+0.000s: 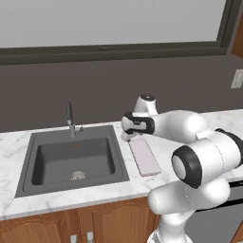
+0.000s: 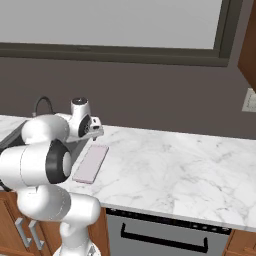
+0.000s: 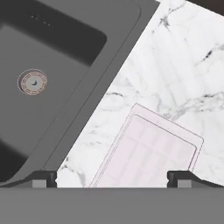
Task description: The ice cube tray has been filled with water. Take the tray and place it in the freezer to make ice. Close the freezer door after placing the tray.
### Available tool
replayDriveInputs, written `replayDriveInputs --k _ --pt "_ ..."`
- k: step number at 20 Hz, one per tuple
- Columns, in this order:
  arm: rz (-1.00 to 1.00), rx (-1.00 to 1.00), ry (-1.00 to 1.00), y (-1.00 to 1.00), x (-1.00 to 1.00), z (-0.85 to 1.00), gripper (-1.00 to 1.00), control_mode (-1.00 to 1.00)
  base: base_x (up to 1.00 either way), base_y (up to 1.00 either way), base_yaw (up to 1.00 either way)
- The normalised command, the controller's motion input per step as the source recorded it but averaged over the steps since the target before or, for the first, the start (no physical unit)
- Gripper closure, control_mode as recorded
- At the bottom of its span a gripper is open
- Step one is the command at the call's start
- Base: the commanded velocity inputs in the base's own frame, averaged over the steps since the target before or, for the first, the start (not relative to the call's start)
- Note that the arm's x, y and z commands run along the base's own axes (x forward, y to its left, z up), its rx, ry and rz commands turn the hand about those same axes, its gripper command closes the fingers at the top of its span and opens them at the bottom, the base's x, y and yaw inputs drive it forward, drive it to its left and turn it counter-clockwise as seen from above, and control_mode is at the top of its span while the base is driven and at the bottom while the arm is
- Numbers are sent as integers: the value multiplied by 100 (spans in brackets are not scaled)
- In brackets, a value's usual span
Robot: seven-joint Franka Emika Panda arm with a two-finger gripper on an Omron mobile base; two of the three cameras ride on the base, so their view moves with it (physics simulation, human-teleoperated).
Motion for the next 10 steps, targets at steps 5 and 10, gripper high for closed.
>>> replayDriveInputs --k 5,10 --pt "0 -3 0 15 36 -28 -100 -100 0 0 0" --pt "0 0 0 8 41 -14 -100 -100 0 0 0"
